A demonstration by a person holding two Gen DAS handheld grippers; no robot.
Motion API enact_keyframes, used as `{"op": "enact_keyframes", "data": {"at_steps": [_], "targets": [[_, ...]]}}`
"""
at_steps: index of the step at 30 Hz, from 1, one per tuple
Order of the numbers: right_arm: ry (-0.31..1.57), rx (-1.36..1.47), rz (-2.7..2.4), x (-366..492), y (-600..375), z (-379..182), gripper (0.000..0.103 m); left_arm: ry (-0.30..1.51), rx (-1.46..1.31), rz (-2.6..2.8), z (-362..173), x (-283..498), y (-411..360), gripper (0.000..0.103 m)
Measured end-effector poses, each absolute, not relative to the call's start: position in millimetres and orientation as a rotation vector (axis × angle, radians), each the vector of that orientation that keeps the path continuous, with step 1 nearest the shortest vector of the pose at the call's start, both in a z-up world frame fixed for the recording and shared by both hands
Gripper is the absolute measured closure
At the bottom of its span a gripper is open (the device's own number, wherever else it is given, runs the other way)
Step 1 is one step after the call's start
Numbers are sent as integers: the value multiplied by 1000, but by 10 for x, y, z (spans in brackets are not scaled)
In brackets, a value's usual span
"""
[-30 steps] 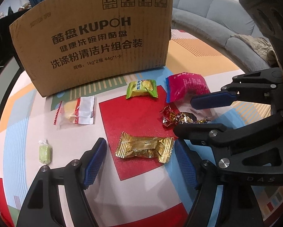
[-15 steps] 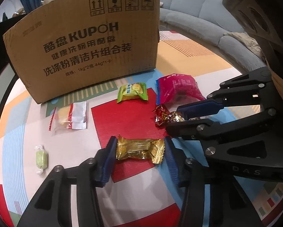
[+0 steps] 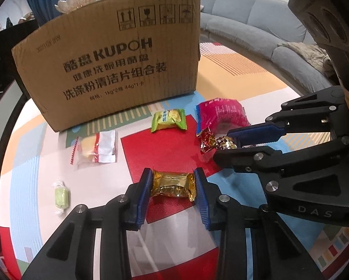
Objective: Organize snacks
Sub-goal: 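Lift both candies and carry them over the cardboard box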
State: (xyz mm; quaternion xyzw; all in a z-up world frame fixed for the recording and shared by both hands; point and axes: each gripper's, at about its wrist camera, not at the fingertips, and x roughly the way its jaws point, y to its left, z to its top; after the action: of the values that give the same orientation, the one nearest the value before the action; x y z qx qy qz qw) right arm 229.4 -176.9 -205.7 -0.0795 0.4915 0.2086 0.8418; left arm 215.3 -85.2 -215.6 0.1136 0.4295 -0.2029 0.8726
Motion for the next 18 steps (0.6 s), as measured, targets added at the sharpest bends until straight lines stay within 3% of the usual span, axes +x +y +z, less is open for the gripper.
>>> {"op": "enact_keyframes", "data": {"at_steps": [18], "targets": [[964,-177,390,2080,-1764,-1652,79,824,214,-380,-1705,2053,-764,67]]}}
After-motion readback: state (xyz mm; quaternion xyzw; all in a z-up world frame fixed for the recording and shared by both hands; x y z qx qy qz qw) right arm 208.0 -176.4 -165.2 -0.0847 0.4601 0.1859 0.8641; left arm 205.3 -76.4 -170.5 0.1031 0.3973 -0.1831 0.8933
